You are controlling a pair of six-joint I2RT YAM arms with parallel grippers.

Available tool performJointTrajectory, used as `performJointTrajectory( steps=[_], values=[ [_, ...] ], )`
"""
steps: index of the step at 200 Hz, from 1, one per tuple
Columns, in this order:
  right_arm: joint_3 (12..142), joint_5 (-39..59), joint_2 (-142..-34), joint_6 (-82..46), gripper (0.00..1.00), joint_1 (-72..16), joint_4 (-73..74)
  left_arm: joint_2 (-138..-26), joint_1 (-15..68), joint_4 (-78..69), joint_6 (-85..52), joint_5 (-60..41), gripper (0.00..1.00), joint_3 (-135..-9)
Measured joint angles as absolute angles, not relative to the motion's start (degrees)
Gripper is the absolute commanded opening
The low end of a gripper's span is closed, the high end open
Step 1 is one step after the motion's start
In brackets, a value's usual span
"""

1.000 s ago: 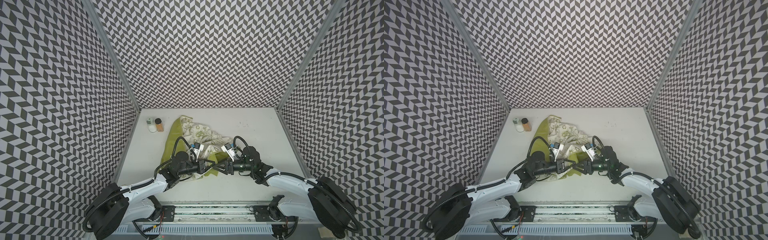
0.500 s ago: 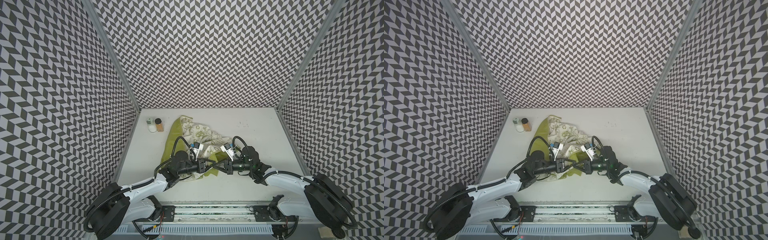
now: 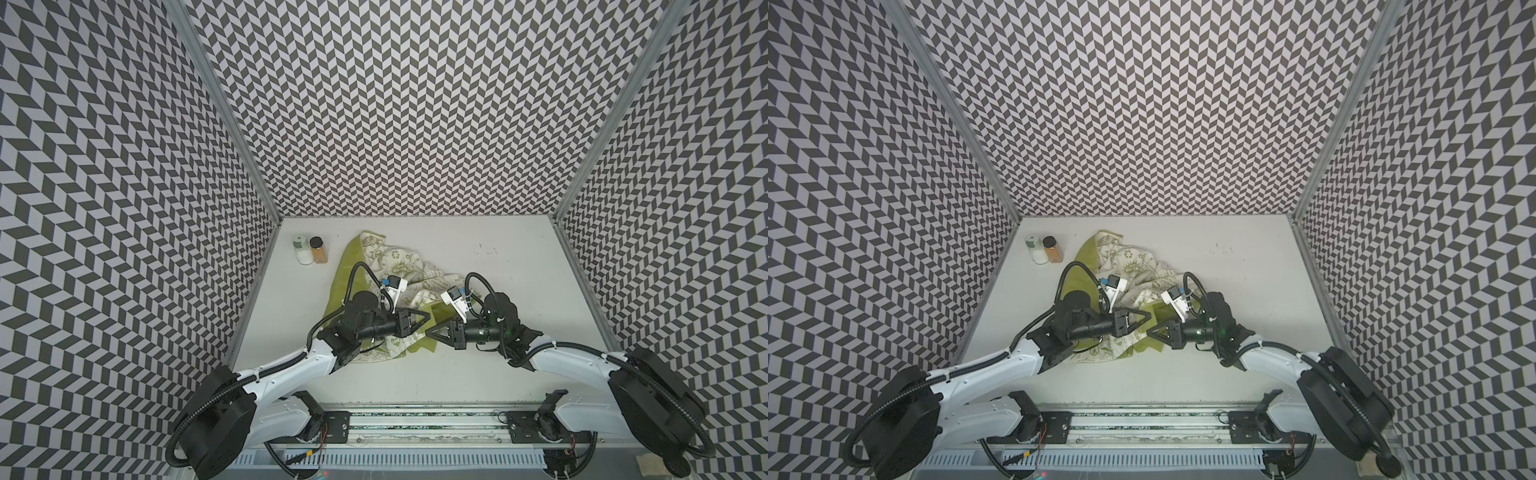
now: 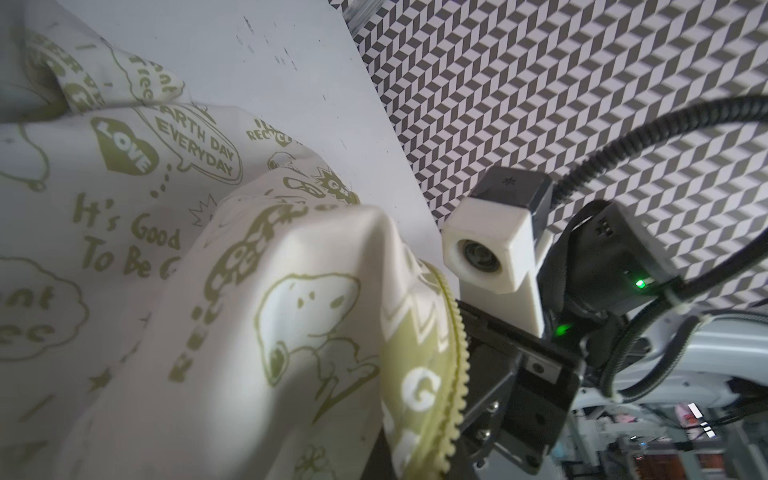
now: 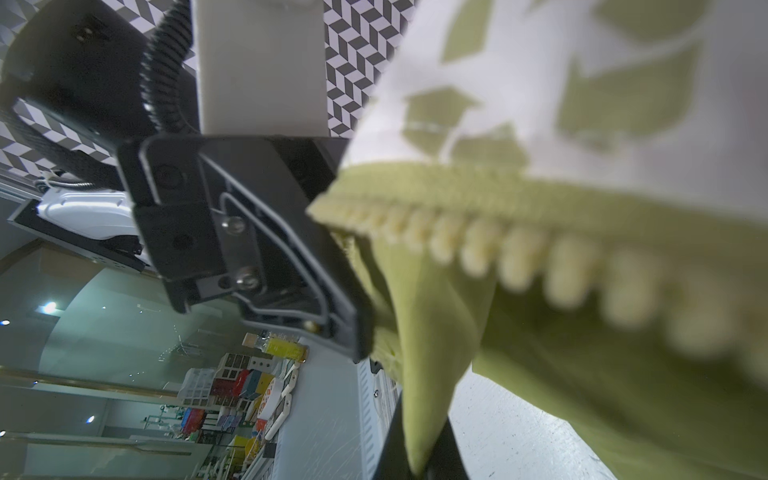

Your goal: Zip up the jacket

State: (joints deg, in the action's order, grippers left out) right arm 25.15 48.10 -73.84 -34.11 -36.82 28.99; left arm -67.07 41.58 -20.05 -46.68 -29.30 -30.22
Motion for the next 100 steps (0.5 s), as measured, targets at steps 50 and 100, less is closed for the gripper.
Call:
performJointTrajectory(
  steps=[50,100],
  values=[
    [25.69,48.62,-73.84,-34.06,0.39,-36.82,27.99,-67.81,41.58,-17.91,-45.89,-29.15,0.0,-30.35],
    [28.16,48.9,-74.17,-33.87,0.34,-36.82,27.44,-67.83,41.58,-17.82,-45.87,-28.97,0.0,-30.37]
  ],
)
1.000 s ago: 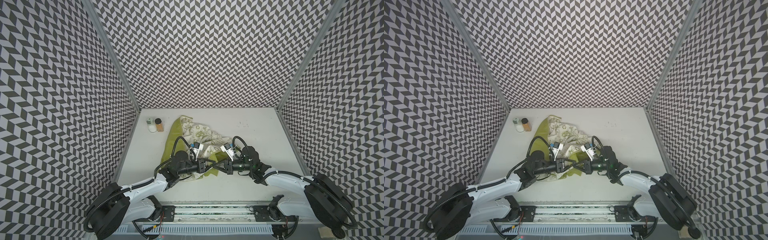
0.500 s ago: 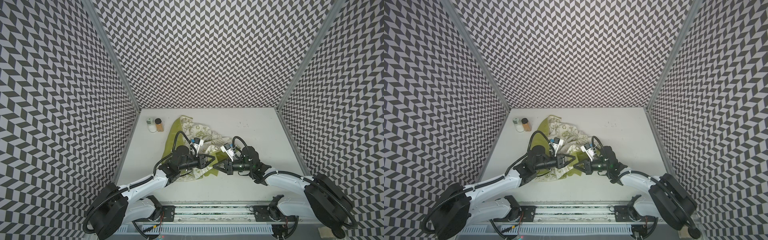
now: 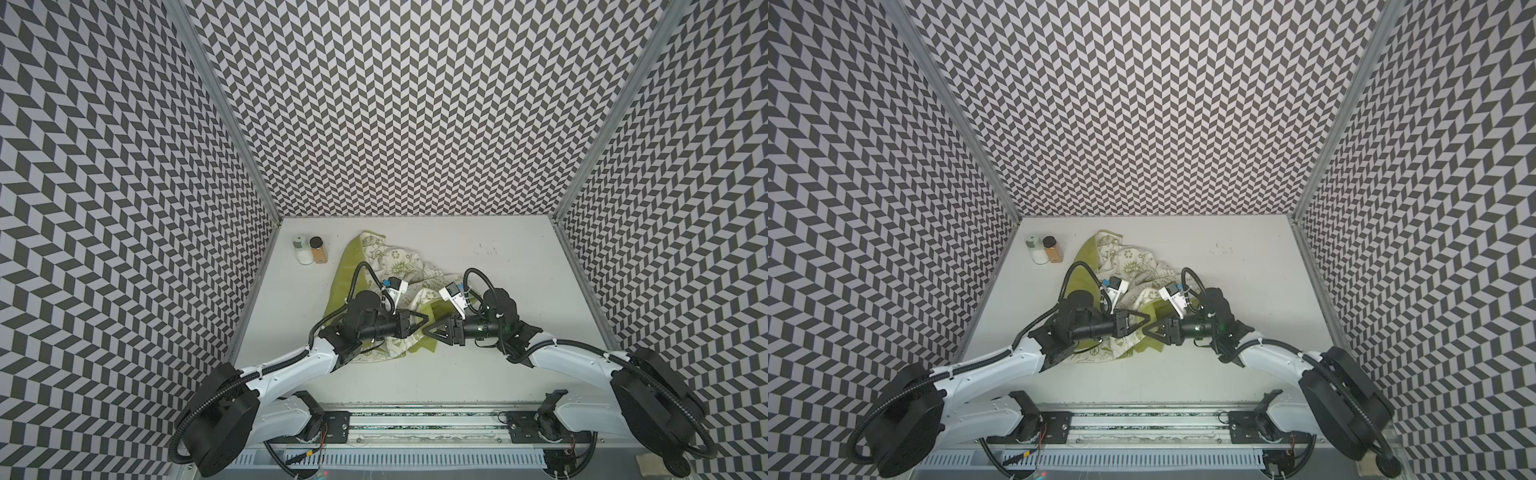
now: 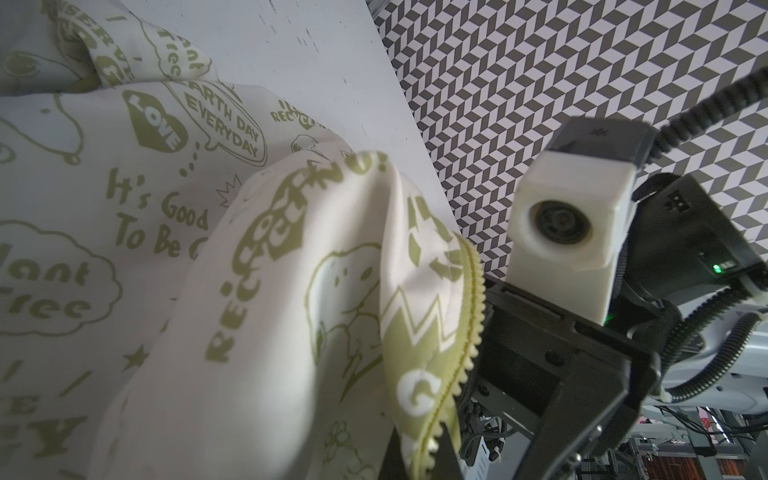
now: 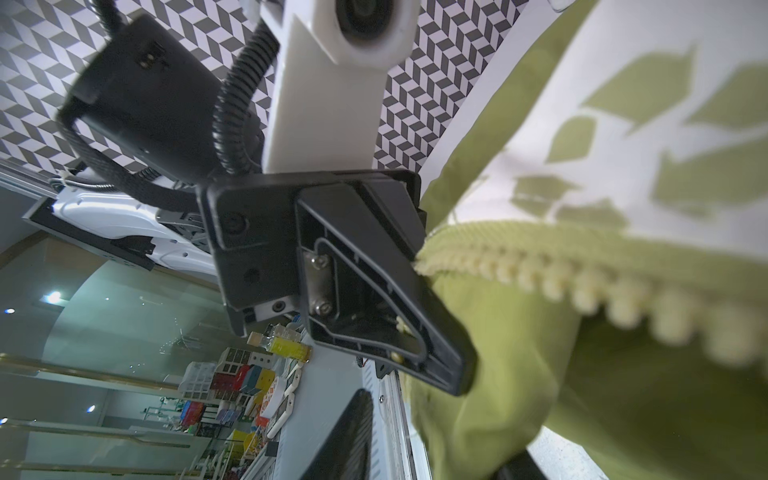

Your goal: Zip up the jacket

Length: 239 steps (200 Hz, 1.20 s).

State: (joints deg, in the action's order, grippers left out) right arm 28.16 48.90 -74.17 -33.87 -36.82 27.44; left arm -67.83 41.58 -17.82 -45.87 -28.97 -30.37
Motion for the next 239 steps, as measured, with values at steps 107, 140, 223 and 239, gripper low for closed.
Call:
performJointTrajectory(
  steps=[107,140,223,239],
  values=[
    [28.21,49.32,-75.35,-34.26,0.0,-36.82,27.0,-69.54,41.45,-16.21,-44.75,-30.13,0.07,-33.04],
    [27.81,49.5,-75.33,-35.05,0.0,-36.84,27.7,-69.73,41.17,-15.2,-44.71,-30.61,0.6,-33.78],
    [17.3,42.5,-65.8,-43.0,0.0,-36.84,35.62,-37.15,27.86,7.94,-45.41,-22.52,0.82,-27.11],
    [17.12,40.45,-64.64,-43.33,0.0,-36.84,35.64,-31.38,29.04,12.99,-47.11,-19.73,0.81,-24.21]
  ],
)
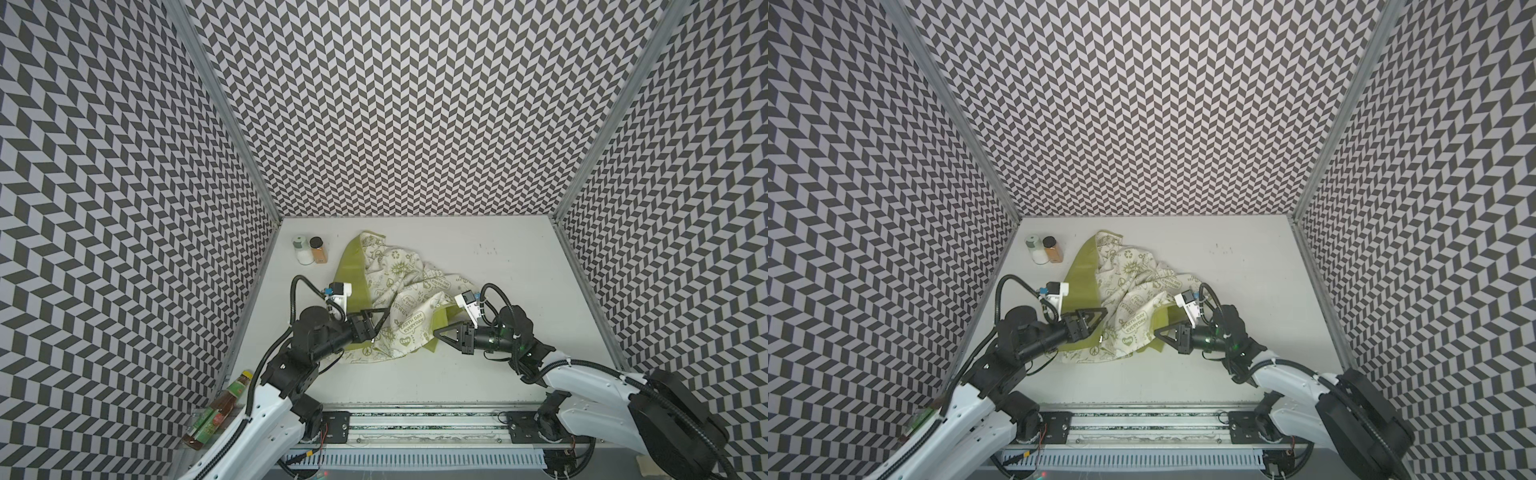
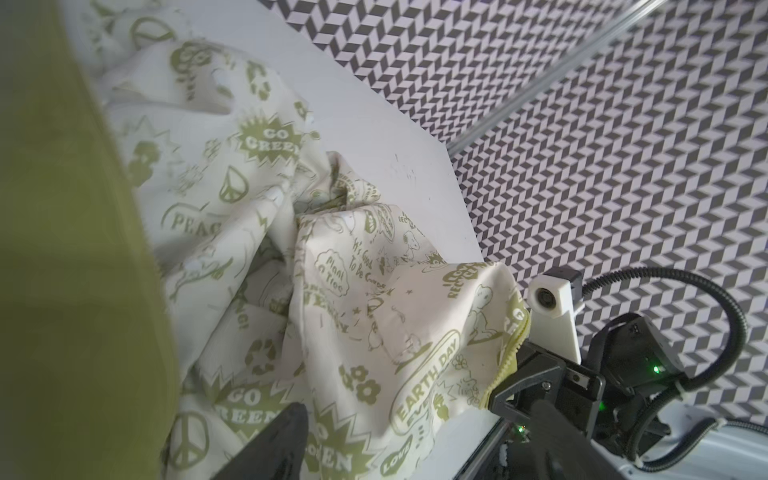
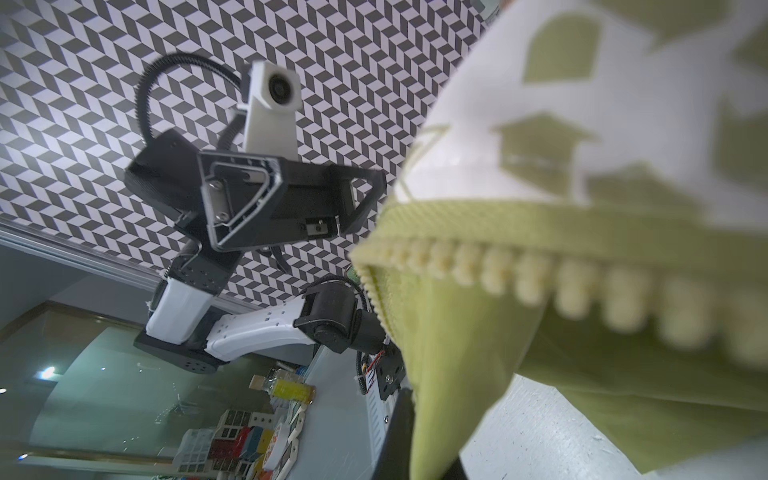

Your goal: Zip up the jacket

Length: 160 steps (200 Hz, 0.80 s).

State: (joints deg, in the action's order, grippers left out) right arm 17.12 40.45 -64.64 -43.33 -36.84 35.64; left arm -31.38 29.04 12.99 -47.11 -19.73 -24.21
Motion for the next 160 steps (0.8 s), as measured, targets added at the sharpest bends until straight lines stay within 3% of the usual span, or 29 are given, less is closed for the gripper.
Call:
performJointTrajectory(
  steps=[33,71,139,160],
  values=[
    [17.52,37.8,-64.4,-43.13,0.0,-36.82,34.72,-34.26,38.17,19.25,-51.77,-13.43,0.81,-20.71],
    [17.52,35.29,-63.66,-43.16,0.0,-36.64,34.11,-41.93,38.3,19.9,-57.34,-7.25,0.77,-15.88],
    [17.52,34.96,-63.66,-43.18,0.0,-36.58,34.26,-39.99,38.06,11.07,-65.25,0.99,0.71,-9.72],
    [17.5,35.11,-63.68,-43.18,0.0,-36.58,34.3,-39.92,36.25,9.98,-65.32,1.69,0.59,-9.47]
  ],
)
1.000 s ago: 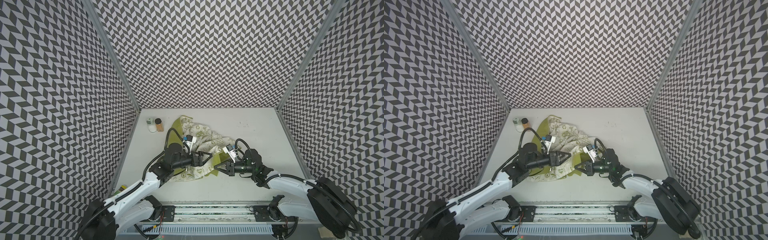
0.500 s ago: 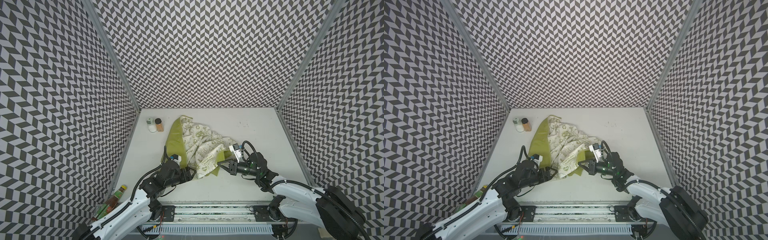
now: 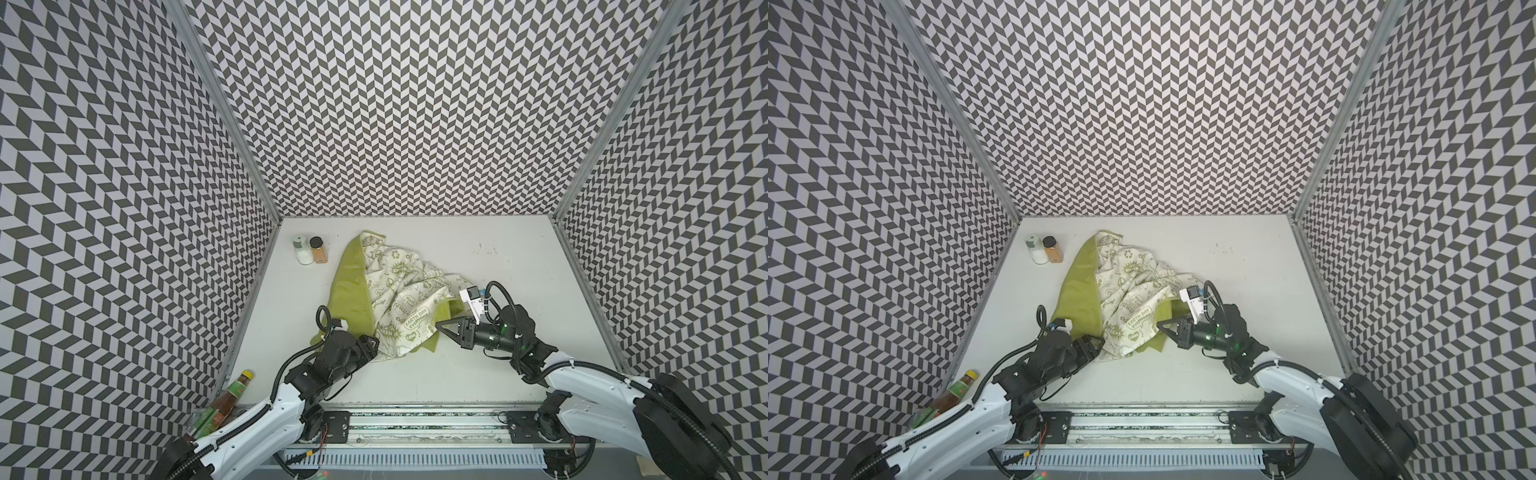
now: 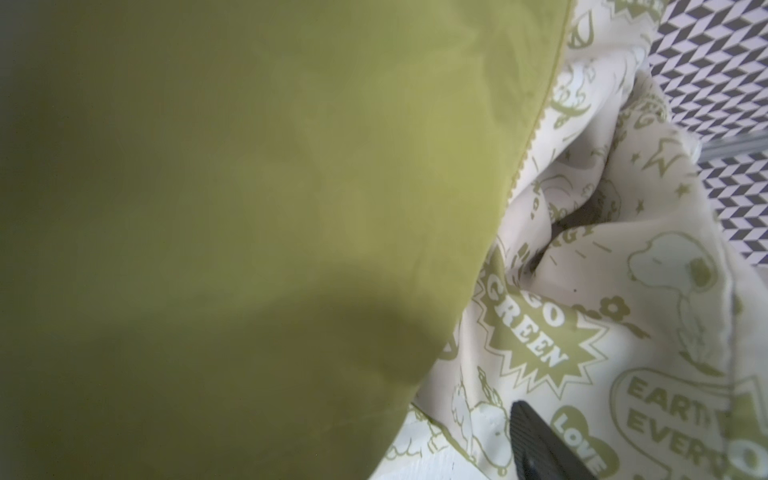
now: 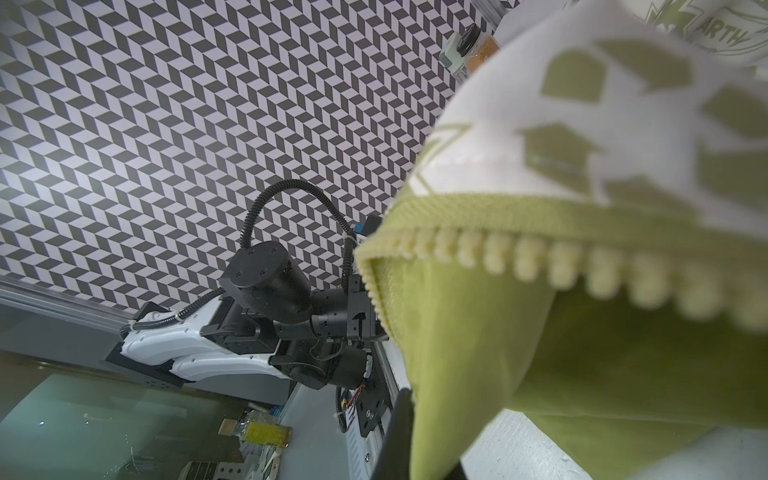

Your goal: Zip up the jacket

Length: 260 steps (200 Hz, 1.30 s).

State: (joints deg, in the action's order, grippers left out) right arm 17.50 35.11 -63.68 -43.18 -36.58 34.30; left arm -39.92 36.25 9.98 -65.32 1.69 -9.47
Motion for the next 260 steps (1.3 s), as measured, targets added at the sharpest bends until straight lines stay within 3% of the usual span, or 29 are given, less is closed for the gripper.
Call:
performJointTrajectory(
  steps=[46,100,168,211,260],
  values=[
    [16.93,35.62,-64.12,-43.16,0.0,-36.56,34.85,-43.53,34.11,6.37,-64.03,2.35,0.42,-9.47],
    [16.64,36.27,-64.73,-43.16,0.0,-36.56,35.31,-52.29,33.82,-0.05,-61.19,2.39,0.4,-10.04],
    [16.64,36.91,-63.02,-42.57,0.0,-35.77,33.85,-55.79,33.61,-3.73,-55.09,0.62,0.0,-13.78],
    [16.53,36.88,-60.42,-42.7,0.0,-34.96,32.8,-56.34,31.2,-2.2,-50.85,-4.29,0.0,-19.27],
    [18.02,34.63,-56.86,-43.86,0.0,-34.68,27.88,-42.52,27.18,-6.7,-53.65,-20.16,0.0,-19.66]
  ],
)
